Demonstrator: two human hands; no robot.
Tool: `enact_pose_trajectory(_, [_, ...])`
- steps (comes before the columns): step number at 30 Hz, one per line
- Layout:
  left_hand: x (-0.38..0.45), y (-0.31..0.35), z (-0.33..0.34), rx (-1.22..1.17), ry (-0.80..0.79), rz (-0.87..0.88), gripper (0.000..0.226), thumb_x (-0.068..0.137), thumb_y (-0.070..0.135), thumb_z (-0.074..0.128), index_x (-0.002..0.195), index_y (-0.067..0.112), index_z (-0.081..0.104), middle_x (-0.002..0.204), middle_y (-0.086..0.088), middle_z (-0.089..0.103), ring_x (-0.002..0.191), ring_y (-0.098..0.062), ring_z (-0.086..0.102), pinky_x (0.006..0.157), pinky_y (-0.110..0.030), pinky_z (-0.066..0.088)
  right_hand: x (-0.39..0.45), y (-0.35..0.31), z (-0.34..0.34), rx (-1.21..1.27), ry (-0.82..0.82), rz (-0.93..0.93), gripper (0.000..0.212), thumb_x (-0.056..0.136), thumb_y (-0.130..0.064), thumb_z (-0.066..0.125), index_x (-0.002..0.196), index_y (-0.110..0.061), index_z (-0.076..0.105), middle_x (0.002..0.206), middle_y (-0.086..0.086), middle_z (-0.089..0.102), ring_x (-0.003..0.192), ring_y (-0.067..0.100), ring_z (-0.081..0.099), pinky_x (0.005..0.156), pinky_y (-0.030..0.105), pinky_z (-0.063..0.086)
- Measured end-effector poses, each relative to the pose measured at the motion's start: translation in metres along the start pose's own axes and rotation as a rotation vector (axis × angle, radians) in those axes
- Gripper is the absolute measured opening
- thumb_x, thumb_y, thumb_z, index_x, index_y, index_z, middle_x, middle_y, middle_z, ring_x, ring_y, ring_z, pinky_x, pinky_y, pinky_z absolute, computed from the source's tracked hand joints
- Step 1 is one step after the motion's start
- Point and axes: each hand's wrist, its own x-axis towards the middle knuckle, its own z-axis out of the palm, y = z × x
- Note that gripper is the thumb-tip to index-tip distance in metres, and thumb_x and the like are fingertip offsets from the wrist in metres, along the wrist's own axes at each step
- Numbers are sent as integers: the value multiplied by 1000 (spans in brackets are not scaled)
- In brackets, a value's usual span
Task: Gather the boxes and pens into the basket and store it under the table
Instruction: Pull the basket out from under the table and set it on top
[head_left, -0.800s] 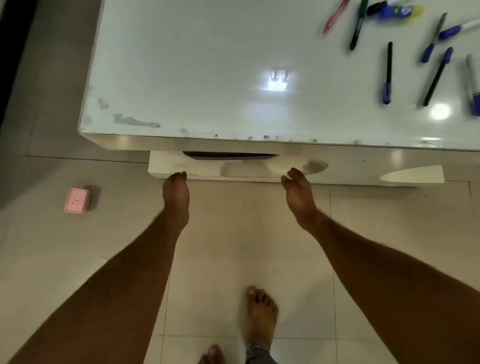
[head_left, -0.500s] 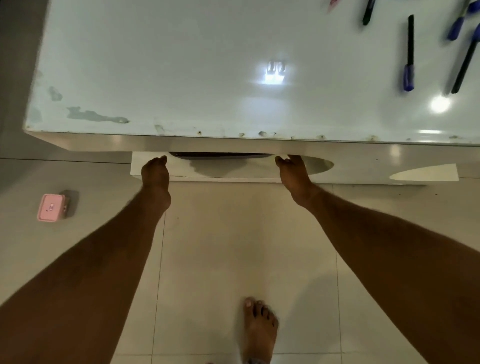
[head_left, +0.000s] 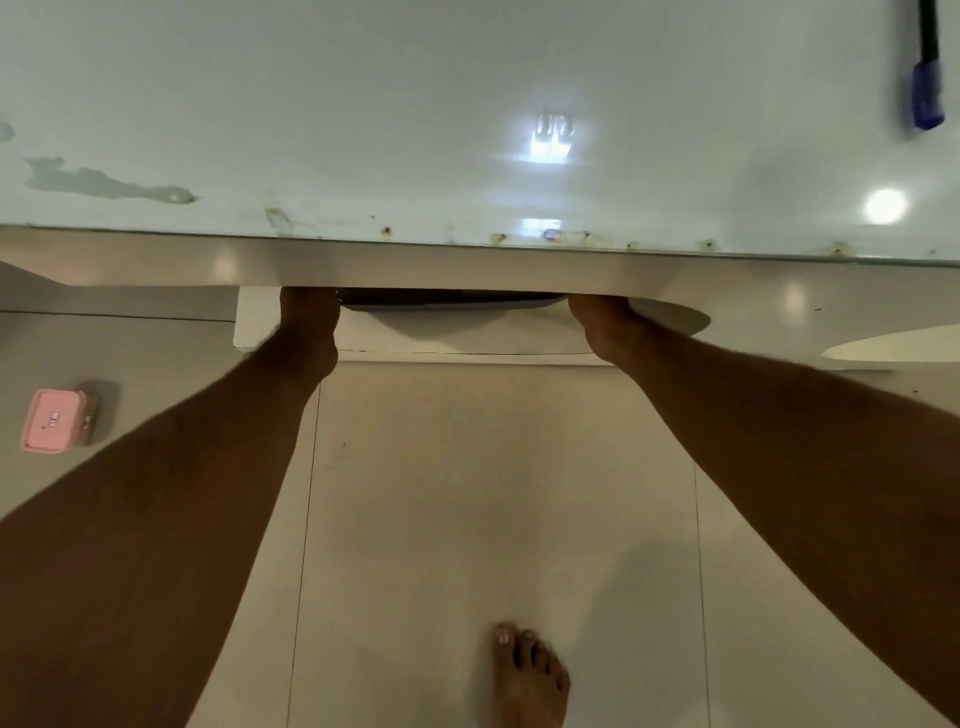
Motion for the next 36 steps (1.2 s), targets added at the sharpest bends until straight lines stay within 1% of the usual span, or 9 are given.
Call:
enact_pose_trajectory(4, [13, -3, -1, -20, 1, -18, 28, 101, 10, 47, 75, 21, 43, 72, 6, 37, 58, -8, 29, 60, -19, 28, 5, 13, -1, -119, 35, 12, 21, 94, -24, 51, 99, -22, 71, 82, 13, 72, 58, 31, 65, 62, 35, 48])
enact_pose_trajectory(8, [29, -12, -10, 107, -153, -44, 23, 100, 12, 49, 84, 28, 53, 88, 14, 51, 77, 0, 49, 78, -19, 43, 10, 24, 2, -215, 95, -94, 26, 98, -27, 46, 95, -25, 72, 78, 10, 71, 53, 29, 61, 58, 34, 47])
enact_pose_trajectory(12, [34, -17, -7, 54, -21, -31, 12, 100, 9, 54, 108, 16, 60, 84, 5, 56, 73, -7, 53, 67, -14, 47, 11, 20, 0, -15, 82, -52, 17, 88, -24, 57, 97, -22, 71, 75, 11, 69, 52, 29, 60, 56, 35, 47])
enact_pose_trajectory(18, [17, -28, -14, 116, 1, 38, 27, 99, 8, 55, 126, 10, 62, 104, -5, 63, 94, -20, 60, 88, -32, 51, -11, 60, 17, -55, 191, -108, 33, 93, -26, 46, 126, -23, 49, 87, 13, 74, 63, 33, 68, 65, 38, 49])
enact_pose_trajectory(22, [1, -37, -27, 146, -53, 62, 31, 94, -4, 47, 119, 6, 63, 95, -4, 63, 88, -22, 53, 79, -35, 45, 90, -134, -100, 327, 77, -221, 47, 109, -25, 30, 154, -11, 27, 95, 20, 72, 84, 42, 72, 74, 42, 55])
enact_pose_trajectory(25, [-16, -39, -35, 170, -48, 56, 28, 93, -3, 46, 99, 17, 65, 99, -7, 66, 92, -25, 53, 80, -38, 44, 205, -324, -187, 525, 139, -6, 19, 102, -19, 50, 114, -6, 56, 97, 9, 59, 94, 22, 58, 76, 27, 45])
enact_pose_trajectory(29, [-36, -42, -49, 199, -29, 62, 24, 91, 1, 50, 104, 10, 68, 106, -12, 69, 91, -24, 56, 79, -36, 47, 165, -295, -182, 492, 121, -102, 21, 100, -14, 55, 121, -10, 55, 99, -4, 59, 93, 14, 58, 77, 16, 49])
enact_pose_trajectory(33, [-60, -46, -68, 192, -38, 40, 27, 82, 2, 50, 99, 11, 69, 95, -12, 68, 83, -25, 51, 72, -39, 42, 143, -278, -188, 396, 85, -77, 36, 96, -6, 61, 128, -17, 49, 119, 5, 58, 106, 20, 59, 91, 33, 55])
enact_pose_trajectory(36, [-82, -53, -84, 196, -38, 37, 23, 83, 3, 55, 97, 14, 70, 102, -17, 72, 84, -26, 56, 72, -40, 47, 114, -271, -190, 524, 43, -16, 29, 98, -2, 57, 123, -18, 51, 109, 8, 61, 94, 19, 63, 76, 25, 58])
